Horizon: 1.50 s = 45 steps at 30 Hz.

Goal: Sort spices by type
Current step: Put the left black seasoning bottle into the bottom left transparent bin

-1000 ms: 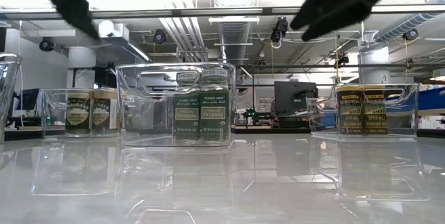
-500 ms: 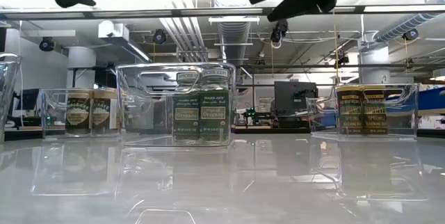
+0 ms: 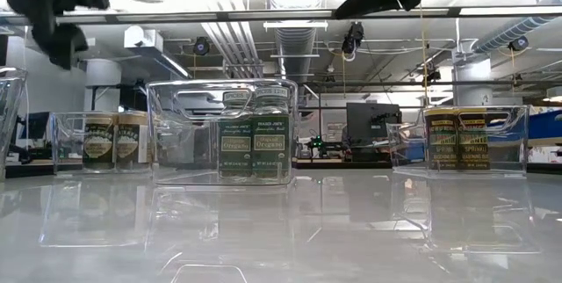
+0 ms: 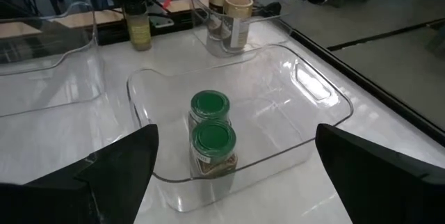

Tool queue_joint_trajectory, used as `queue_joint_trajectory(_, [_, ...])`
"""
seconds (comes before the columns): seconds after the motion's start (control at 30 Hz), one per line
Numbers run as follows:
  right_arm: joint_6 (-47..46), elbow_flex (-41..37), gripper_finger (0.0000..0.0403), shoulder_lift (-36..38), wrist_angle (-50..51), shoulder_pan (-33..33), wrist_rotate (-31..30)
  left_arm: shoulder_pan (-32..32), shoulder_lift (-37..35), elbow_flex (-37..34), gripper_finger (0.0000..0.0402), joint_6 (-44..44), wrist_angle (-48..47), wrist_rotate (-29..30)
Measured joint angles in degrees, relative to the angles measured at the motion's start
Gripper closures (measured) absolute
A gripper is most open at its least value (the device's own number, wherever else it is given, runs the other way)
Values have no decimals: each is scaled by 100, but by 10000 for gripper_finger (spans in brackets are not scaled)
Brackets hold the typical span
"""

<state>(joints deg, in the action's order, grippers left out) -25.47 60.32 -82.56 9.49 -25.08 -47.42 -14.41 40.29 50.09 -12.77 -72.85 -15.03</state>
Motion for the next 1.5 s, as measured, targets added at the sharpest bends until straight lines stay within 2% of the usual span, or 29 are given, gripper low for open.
queue_joint_trajectory(0.07, [0,1,24,0,1,0,0,218,189,-191,95,-58,-75,106])
queue_joint_trajectory(0.3, [0,1,24,0,1,49,-13,683,992,-481,95,265,-798,1266])
queue_joint_trajectory(0.53, [-1,1,24,0,3,94,-13,719,1434,-240,95,855,-803,1305])
queue_joint_trajectory(0.87, [0,-60,24,-2,55,92,-12,781,1493,-206,95,1033,-964,1309])
queue_joint_trajectory(1.03, [-2,-81,24,-2,47,86,-11,1256,1679,-208,95,849,-1276,1606])
queue_joint_trajectory(1.27, [-78,-167,24,-2,48,85,-13,2075,2043,-210,95,459,-1453,1601])
queue_joint_trajectory(1.5, [-168,-174,24,-2,47,74,94,2150,2120,-309,95,259,-1520,1593])
